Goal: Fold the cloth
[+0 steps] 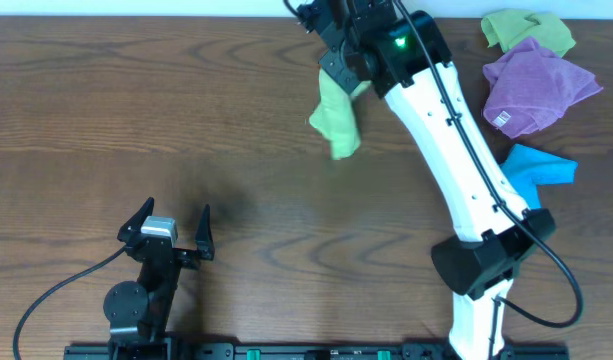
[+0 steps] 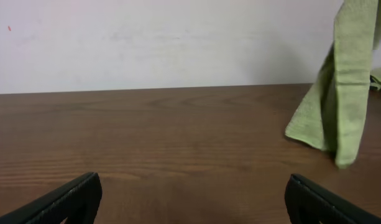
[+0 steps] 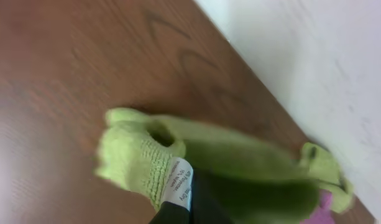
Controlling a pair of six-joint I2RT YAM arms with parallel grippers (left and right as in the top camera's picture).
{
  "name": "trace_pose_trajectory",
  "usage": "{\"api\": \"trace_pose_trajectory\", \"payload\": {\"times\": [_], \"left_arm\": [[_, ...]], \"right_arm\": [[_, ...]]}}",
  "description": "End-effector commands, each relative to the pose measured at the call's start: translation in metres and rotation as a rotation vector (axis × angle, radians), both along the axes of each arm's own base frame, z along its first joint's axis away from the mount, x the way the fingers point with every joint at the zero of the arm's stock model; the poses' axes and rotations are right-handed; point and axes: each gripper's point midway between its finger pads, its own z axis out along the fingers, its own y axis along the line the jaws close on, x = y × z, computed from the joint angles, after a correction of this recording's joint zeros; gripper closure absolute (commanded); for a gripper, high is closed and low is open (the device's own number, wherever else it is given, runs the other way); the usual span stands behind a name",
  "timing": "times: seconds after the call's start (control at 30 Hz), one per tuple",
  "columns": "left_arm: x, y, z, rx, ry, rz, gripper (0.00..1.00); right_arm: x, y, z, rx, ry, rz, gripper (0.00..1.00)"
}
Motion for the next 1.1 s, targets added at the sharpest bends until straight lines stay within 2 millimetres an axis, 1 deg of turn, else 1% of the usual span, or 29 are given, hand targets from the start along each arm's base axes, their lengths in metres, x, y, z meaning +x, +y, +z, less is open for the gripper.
{"api": "trace_pose_trajectory", "payload": {"times": [0.0, 0.03, 0.07, 0.1, 0.17, 0.23, 0.33, 0.4, 0.47, 0.5, 0.53, 0.57, 0.6, 0.63, 0.73, 0.83, 0.9, 0.97, 1.07], "left_arm": [[-0.001, -0.007, -0.018, 0.007, 0.051, -0.042, 0.04], [-0.002, -0.007, -0.018, 0.007, 0.051, -0.042, 0.05], [-0.002, -0.007, -0.018, 0.007, 0.051, -0.042, 0.05], [-0.001, -0.007, -0.018, 0.007, 0.051, -0.042, 0.04], [-0.002, -0.007, -0.018, 0.007, 0.051, -0.042, 0.04], [-0.001, -0.007, -0.018, 0.007, 0.051, -0.042, 0.05], [-0.001, -0.007, -0.018, 0.007, 0.051, -0.042, 0.05], [-0.002, -0.007, -0.018, 0.007, 0.051, -0.042, 0.04], [-0.001, -0.007, -0.018, 0.007, 0.051, -0.042, 0.05], [-0.001, -0.007, -0.018, 0.007, 0.051, -0.042, 0.04], [-0.001, -0.007, -0.018, 0.007, 0.051, -0.042, 0.05], [-0.001, -0.007, -0.018, 0.007, 0.051, -0.042, 0.05], [-0.002, -0.007, -0.018, 0.007, 0.051, -0.042, 0.05], [-0.001, -0.007, -0.018, 0.007, 0.051, -0.042, 0.05], [-0.001, -0.007, -0.018, 0.007, 0.051, -0.042, 0.04], [-0.001, -0.007, -0.018, 0.007, 0.051, -0.042, 0.05], [-0.001, -0.007, -0.018, 0.007, 0.051, -0.042, 0.05], [-0.001, -0.007, -0.018, 0.007, 0.051, -0.042, 0.04], [-0.001, -0.007, -0.018, 0.007, 0.051, -0.042, 0.05]], "right_arm": [[-0.049, 0.065, -0.008, 0.166, 0.159, 0.274, 0.99], [-0.068, 0.084, -0.008, 0.203, 0.205, 0.392, 0.99], [-0.082, 0.098, -0.007, 0.226, 0.227, 0.474, 0.99], [-0.092, 0.11, -0.006, 0.232, 0.23, 0.527, 0.99], [-0.098, 0.121, -0.002, 0.232, 0.211, 0.556, 0.99], [-0.099, 0.122, 0.004, 0.242, 0.2, 0.556, 0.99], [-0.095, 0.114, 0.004, 0.22, 0.19, 0.527, 0.99], [-0.094, 0.1, -0.003, 0.178, 0.219, 0.489, 0.99], [-0.107, 0.078, -0.022, 0.12, 0.332, 0.455, 0.99], [-0.118, 0.067, -0.035, 0.082, 0.408, 0.452, 0.99], [-0.135, 0.052, -0.052, 0.03, 0.524, 0.446, 0.99], [-0.145, 0.041, -0.064, -0.001, 0.6, 0.435, 0.66], [-0.149, 0.034, -0.078, -0.018, 0.655, 0.413, 0.04], [-0.151, 0.032, -0.083, -0.023, 0.671, 0.41, 0.01], [-0.151, 0.032, -0.096, -0.032, 0.693, 0.405, 0.01], [-0.146, 0.035, -0.108, -0.028, 0.684, 0.405, 0.01], [-0.142, 0.038, -0.122, -0.021, 0.677, 0.397, 0.01], [-0.142, 0.041, -0.139, -0.015, 0.687, 0.398, 0.01], [-0.152, 0.047, -0.165, -0.007, 0.727, 0.417, 0.02]]}}
